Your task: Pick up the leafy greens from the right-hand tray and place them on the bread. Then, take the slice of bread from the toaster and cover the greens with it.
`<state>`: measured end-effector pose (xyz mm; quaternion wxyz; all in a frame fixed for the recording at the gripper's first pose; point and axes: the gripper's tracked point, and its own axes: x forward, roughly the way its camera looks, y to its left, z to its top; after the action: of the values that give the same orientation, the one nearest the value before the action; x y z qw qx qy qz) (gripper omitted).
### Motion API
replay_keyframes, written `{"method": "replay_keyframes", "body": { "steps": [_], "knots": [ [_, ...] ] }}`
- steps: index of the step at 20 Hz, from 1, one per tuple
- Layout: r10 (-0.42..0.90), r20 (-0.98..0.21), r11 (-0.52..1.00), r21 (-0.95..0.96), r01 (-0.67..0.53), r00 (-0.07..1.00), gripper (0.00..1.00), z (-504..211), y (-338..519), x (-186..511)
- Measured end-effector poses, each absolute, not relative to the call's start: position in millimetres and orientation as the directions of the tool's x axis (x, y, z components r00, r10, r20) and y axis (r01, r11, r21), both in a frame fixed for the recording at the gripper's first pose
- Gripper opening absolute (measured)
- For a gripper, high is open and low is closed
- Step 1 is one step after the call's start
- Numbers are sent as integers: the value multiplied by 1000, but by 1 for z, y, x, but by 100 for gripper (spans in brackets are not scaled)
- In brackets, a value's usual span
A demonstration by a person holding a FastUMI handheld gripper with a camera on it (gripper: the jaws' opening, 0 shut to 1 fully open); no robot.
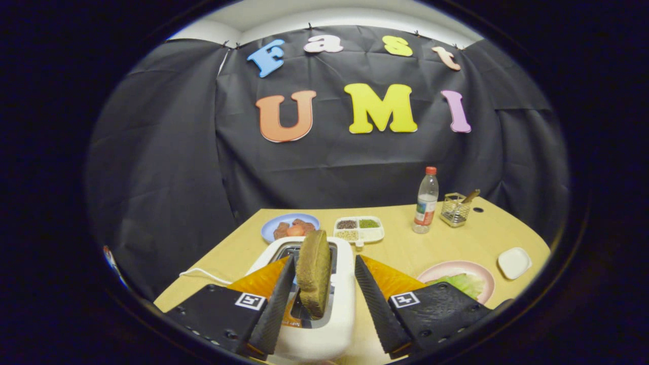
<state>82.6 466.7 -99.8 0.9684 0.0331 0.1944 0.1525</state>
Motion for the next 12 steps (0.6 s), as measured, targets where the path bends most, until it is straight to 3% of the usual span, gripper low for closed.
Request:
{"method": "replay_keyframes", "body": {
  "steps": [5,7,8,9,12],
  "knots": [
    [296,-374,955,125,-268,879,28,-103,468,87],
    [300,-366,954,141,-266,881,16,-100,466,87],
    [305,-359,952,151,-267,882,16,-98,466,87],
    [309,-352,950,152,-272,883,9,-94,465,85],
    [315,-292,947,153,-281,903,9,-72,460,84]
  ]
}}
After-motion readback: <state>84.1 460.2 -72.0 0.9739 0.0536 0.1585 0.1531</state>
